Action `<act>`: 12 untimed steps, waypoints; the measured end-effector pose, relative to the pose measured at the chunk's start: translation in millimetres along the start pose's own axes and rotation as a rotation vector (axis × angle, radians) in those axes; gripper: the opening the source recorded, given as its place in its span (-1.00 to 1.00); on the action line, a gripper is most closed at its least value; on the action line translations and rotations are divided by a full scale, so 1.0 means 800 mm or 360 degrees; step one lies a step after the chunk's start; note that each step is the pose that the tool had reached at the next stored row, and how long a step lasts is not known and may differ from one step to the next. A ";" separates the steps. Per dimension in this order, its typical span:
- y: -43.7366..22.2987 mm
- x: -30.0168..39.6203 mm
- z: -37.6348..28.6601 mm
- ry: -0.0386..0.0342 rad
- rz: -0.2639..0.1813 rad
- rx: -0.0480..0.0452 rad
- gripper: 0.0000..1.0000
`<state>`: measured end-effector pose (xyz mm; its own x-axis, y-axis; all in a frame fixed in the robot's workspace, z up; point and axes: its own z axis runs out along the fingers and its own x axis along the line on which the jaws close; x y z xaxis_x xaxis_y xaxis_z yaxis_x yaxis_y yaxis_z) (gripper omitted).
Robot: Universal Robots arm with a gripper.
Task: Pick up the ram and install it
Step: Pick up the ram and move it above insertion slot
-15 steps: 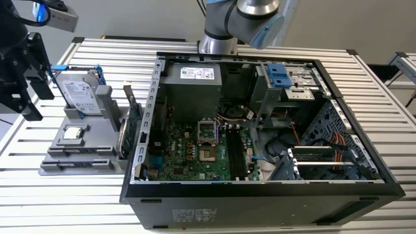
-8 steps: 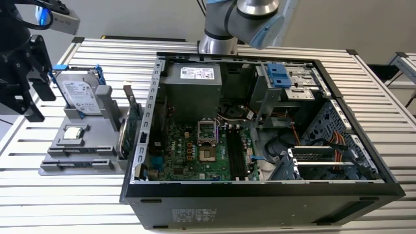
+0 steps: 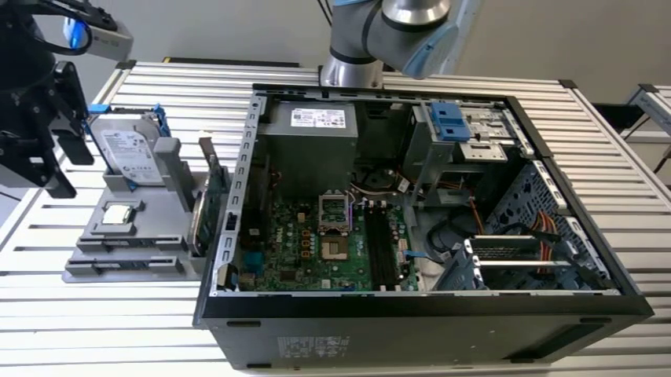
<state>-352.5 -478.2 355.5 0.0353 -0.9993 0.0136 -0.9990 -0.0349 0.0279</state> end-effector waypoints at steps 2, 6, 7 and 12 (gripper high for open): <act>0.0000 -0.0001 0.0024 0.0000 0.0001 0.0000 1.00; -0.0002 -0.0002 0.0077 0.0000 0.0001 0.0000 1.00; -0.0002 -0.0002 0.0093 0.0000 0.0000 0.0000 1.00; -0.0004 -0.0003 0.0159 0.0000 0.0000 0.0000 1.00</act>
<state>-352.5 -478.1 342.8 0.0355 -0.9993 0.0136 -0.9990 -0.0351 0.0278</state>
